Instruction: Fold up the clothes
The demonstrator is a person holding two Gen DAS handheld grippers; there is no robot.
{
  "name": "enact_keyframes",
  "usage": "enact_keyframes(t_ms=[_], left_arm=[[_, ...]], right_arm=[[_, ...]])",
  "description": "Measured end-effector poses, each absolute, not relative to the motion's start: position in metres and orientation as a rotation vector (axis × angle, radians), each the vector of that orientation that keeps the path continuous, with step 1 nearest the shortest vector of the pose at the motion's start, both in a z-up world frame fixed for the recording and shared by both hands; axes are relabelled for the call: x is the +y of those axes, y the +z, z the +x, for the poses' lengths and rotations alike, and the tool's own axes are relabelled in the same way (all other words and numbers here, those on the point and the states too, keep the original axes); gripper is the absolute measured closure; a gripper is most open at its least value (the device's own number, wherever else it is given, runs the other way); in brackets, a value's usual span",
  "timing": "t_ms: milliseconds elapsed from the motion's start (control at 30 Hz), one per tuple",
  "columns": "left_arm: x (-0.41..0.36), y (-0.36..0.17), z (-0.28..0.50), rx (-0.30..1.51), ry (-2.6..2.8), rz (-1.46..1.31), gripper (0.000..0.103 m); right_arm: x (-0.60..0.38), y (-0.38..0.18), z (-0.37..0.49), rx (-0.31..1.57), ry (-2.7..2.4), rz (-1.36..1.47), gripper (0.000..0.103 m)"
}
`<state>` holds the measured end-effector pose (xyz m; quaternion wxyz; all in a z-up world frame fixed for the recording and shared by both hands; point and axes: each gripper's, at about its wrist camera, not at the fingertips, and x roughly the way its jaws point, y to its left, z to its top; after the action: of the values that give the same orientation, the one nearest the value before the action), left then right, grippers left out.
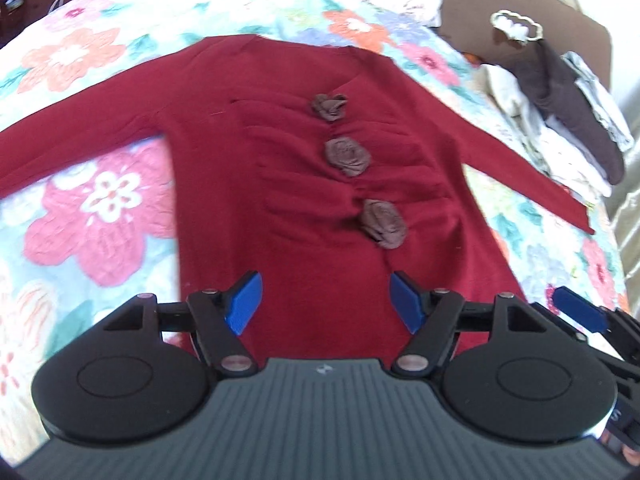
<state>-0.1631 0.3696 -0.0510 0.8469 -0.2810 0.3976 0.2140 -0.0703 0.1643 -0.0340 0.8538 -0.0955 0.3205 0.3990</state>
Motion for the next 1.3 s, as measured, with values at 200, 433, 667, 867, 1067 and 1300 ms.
enact_keyframes(t_ms=[200, 433, 667, 867, 1067, 1300], left_arm=[[0.378, -0.05, -0.17, 0.811, 0.473, -0.587, 0.026], [0.412, -0.045, -0.194, 0.747, 0.638, -0.694, 0.022], [0.49, -0.042, -0.271, 0.6, 0.758, -0.868, 0.022], [0.554, -0.055, -0.34, 0.635, 0.991, -0.868, 0.022], [0.606, -0.085, -0.412, 0.443, 1.261, -1.041, 0.023], [0.62, -0.105, -0.404, 0.454, 1.309, -0.991, 0.038]], right_arm=[[0.182, -0.026, -0.074, 0.717, 0.873, -0.166, 0.029], [0.207, -0.041, -0.081, 0.769, 0.896, -0.184, 0.022], [0.231, -0.043, -0.089, 0.776, 0.948, -0.241, 0.022], [0.266, -0.027, -0.091, 0.744, 1.02, -0.283, 0.022], [0.298, -0.024, -0.107, 0.712, 1.058, -0.351, 0.022], [0.307, -0.03, -0.112, 0.734, 1.059, -0.363, 0.022]])
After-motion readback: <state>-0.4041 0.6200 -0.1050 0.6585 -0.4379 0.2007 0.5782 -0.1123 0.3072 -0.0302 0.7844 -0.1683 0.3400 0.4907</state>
